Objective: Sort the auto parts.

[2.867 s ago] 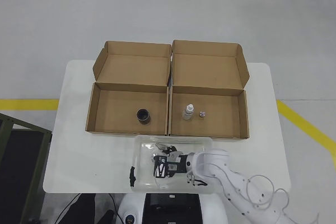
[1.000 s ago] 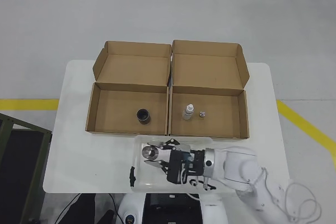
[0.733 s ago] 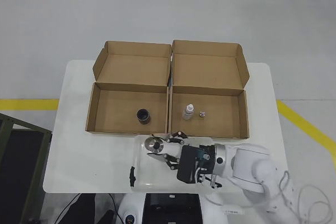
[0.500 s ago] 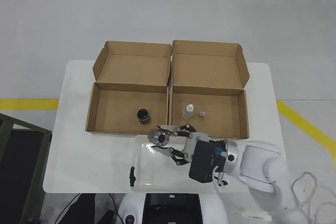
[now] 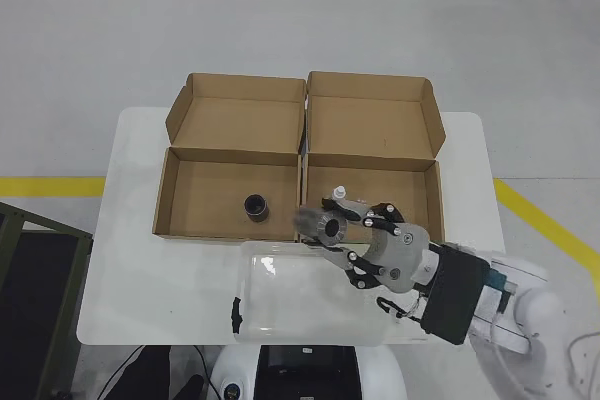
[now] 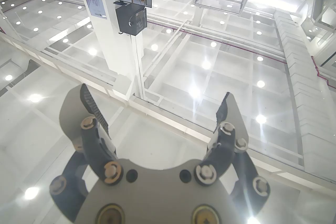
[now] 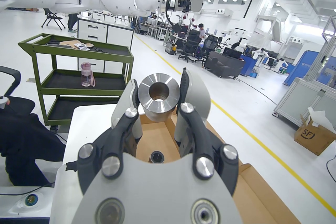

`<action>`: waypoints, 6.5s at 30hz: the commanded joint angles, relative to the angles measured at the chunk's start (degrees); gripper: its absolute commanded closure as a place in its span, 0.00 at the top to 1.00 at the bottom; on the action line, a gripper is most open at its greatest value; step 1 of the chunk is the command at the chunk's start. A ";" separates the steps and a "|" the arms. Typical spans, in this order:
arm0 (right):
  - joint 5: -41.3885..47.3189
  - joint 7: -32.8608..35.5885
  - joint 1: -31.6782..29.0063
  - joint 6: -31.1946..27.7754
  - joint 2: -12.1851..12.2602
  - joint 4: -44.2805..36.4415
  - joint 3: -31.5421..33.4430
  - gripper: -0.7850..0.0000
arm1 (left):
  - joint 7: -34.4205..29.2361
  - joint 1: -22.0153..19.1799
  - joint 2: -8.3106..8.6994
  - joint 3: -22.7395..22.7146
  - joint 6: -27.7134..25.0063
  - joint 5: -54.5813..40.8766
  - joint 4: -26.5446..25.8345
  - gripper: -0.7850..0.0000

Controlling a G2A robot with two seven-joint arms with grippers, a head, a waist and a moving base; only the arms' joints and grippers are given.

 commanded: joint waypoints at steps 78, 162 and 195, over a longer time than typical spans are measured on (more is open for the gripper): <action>-6.80 17.20 24.89 13.43 -6.57 41.15 -29.64 0.00 | 0.00 0.00 0.00 0.00 0.00 0.00 0.00 1.00; -16.75 5.69 -0.48 4.87 -2.87 17.63 -1.71 1.00 | 0.00 0.00 0.00 0.00 0.00 0.00 0.00 1.00; -20.67 -23.03 -28.33 2.32 0.92 20.63 27.40 1.00 | 0.00 0.00 0.00 0.00 0.00 0.00 0.00 1.00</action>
